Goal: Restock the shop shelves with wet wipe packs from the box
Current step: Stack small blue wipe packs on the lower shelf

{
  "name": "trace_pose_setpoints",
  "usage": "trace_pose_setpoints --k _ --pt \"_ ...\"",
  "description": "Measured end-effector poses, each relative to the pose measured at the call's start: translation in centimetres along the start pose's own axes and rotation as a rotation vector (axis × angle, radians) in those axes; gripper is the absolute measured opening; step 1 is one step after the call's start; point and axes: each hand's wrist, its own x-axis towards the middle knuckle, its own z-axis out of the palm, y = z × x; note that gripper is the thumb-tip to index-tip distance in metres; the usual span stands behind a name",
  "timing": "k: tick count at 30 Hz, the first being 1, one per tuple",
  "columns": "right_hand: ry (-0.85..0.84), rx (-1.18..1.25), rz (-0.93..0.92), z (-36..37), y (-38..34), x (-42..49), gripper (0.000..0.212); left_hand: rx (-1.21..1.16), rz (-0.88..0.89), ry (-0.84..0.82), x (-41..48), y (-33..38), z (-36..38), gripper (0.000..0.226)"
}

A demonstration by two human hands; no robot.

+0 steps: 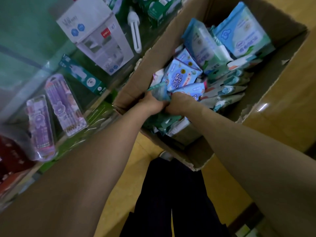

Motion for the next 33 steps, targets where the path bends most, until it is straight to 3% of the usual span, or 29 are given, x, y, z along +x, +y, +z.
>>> trace_pose_setpoints --k 3,6,8,16,19,23,29,33 --pt "-0.036 0.156 0.038 -0.4 0.1 -0.1 0.046 -0.108 -0.092 -0.018 -5.8 3.2 -1.8 0.118" --pt "-0.067 0.456 0.071 -0.4 0.3 -0.3 0.025 -0.174 -0.148 -0.048 -7.2 4.2 -2.5 0.070" --pt "-0.030 0.527 0.083 -0.5 0.6 -0.8 0.019 -0.162 -0.156 -0.073 -7.6 4.4 -2.6 0.058" --pt "0.153 0.558 0.067 -5.2 2.3 -4.9 0.025 -0.214 -0.062 -0.138 -12.0 8.7 -3.7 0.047" --pt "0.293 0.541 0.115 -8.2 3.0 -7.5 0.037 -0.210 0.041 -0.119 -14.4 12.1 -4.7 0.040" --pt "0.487 0.566 0.128 -12.4 4.1 -12.1 0.032 -0.161 0.155 -0.138 -18.1 16.7 -5.6 0.057" --pt "0.756 0.597 0.179 -17.5 6.3 -20.1 0.031 -0.088 0.357 -0.184 -25.7 23.3 -6.1 0.030" --pt "0.903 0.644 0.202 -19.3 8.5 -25.8 0.027 -0.046 0.477 -0.240 -30.8 26.6 -4.5 0.034"
